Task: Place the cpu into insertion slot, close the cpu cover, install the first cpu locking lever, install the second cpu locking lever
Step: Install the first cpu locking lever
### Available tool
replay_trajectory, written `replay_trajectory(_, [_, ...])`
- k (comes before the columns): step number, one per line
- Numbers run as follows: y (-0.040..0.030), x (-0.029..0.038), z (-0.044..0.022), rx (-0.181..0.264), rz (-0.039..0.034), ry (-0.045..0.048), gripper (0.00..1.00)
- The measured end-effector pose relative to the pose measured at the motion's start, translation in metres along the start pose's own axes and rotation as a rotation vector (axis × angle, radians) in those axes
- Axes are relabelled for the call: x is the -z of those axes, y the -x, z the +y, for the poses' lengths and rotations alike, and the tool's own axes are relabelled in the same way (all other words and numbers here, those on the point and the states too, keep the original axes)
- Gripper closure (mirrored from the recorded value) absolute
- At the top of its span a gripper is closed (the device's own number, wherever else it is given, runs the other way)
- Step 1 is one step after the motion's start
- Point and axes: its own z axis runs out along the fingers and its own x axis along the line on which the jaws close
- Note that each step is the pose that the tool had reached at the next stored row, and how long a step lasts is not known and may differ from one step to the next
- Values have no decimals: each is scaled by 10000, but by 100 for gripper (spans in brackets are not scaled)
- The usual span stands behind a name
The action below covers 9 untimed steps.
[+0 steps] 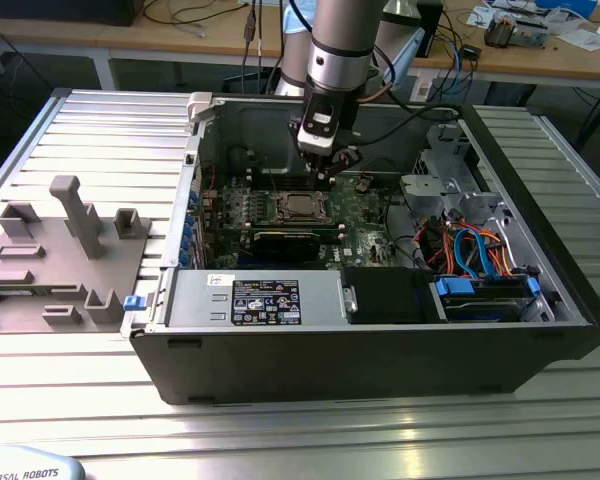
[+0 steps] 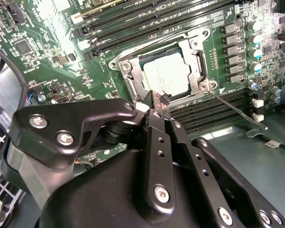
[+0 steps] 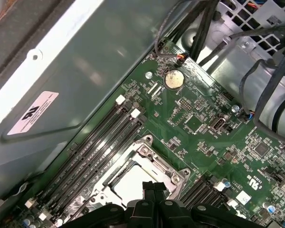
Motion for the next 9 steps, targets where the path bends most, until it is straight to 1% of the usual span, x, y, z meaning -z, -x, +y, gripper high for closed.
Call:
replay_trajectory(4, [0,0,0,351,-11,-9,89])
replay_trajectory(9, [0,0,0,622,-19,-15,89])
